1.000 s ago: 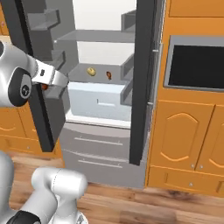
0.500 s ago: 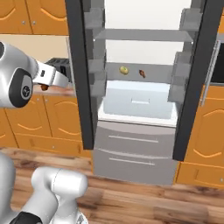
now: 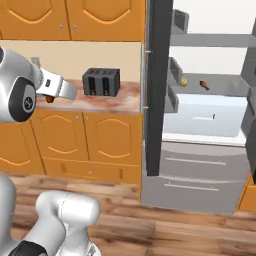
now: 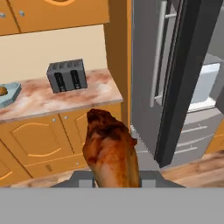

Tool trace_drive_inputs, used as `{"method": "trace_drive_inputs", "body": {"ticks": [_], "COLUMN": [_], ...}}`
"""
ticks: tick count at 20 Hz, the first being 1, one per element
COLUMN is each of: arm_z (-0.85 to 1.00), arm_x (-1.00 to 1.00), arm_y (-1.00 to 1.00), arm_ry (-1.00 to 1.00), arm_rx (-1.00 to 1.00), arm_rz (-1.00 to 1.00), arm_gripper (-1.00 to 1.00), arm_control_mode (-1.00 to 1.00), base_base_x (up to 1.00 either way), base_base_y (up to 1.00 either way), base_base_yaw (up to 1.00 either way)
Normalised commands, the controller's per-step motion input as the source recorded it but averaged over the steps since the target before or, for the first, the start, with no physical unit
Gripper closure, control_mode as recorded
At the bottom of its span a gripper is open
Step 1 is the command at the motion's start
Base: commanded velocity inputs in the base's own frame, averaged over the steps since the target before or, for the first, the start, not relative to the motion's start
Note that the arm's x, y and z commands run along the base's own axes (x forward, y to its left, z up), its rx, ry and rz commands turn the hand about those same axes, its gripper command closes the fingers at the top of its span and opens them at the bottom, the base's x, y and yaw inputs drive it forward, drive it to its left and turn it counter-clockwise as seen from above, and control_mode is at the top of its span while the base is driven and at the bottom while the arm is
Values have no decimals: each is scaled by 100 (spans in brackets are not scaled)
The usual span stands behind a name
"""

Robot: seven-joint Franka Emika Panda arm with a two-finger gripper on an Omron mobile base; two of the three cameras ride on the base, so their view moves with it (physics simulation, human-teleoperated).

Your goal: Place one potato and one chicken drumstick in each tupperware on the nearby counter, to pack two identical lunches.

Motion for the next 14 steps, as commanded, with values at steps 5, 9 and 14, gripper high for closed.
{"method": "trace_drive_inputs", "body": {"ticks": [5, 9, 14], "arm_z": [0, 0, 0], "arm_x": [0, 0, 0], "arm_y": [0, 0, 0], "arm_ry": [0, 0, 0], "arm_rx": [0, 0, 0], "arm_rz": [0, 0, 0], "arm_gripper": [100, 100, 100], "arm_control_mode": [100, 100, 100], "base_base_x": [1, 13, 41], "base_base_y": [100, 100, 100], "base_base_yaw": [-12, -4, 6]}}
